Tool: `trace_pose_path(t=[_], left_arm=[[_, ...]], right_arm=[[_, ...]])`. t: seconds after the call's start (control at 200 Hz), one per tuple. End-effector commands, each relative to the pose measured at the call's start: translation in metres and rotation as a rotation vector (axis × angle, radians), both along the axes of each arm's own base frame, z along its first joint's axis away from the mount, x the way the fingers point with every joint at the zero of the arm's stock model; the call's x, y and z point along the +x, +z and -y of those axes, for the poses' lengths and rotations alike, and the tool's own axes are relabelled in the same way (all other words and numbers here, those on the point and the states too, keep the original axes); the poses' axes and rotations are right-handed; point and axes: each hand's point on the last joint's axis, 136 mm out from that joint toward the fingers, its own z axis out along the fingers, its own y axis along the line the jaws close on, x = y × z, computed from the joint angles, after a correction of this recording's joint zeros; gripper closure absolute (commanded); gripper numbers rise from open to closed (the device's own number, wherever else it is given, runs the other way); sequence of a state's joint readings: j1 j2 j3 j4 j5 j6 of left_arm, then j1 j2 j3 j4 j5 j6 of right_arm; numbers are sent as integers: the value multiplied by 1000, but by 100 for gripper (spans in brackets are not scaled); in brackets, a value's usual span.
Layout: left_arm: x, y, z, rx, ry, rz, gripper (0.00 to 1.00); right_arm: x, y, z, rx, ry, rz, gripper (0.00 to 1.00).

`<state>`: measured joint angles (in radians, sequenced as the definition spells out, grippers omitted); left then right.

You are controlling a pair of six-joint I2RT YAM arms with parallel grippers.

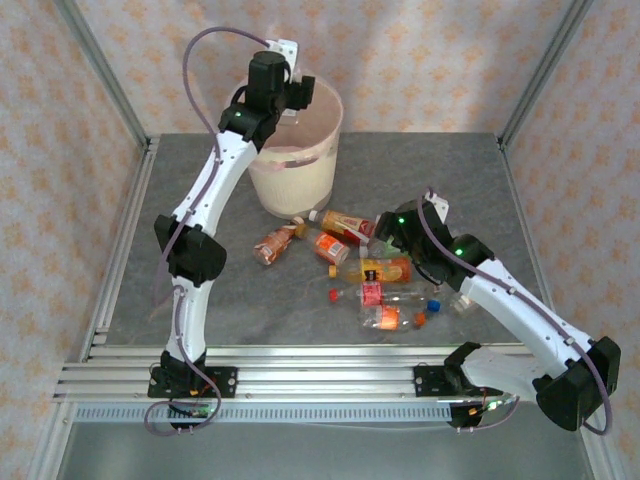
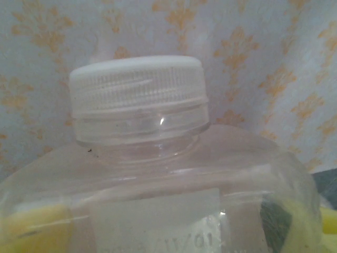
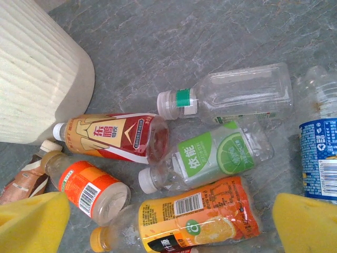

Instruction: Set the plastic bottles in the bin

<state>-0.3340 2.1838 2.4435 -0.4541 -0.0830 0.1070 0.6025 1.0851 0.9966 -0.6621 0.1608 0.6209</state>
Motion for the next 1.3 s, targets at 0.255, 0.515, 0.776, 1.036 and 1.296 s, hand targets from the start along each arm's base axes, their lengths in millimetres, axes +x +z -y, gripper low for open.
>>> trace_pose_path(t=[0.255, 0.515, 0.776, 1.036, 1.296], left_arm=[[5, -19, 1, 101, -23, -46, 11], [9, -50, 4, 148, -47, -116, 11], [13, -75, 6, 167, -51, -172, 9], [15, -93, 6, 180, -48, -209, 2], [14, -83, 5, 168, -41, -196, 0]], right_arm=[[1, 5, 3, -13, -23, -1, 1], [-1, 3, 6, -20, -29, -2, 1], [-1, 1, 5, -21, -28, -7, 1], [-1, 2, 7, -28, -31, -4, 1], [0, 1, 7, -32, -30, -6, 1]])
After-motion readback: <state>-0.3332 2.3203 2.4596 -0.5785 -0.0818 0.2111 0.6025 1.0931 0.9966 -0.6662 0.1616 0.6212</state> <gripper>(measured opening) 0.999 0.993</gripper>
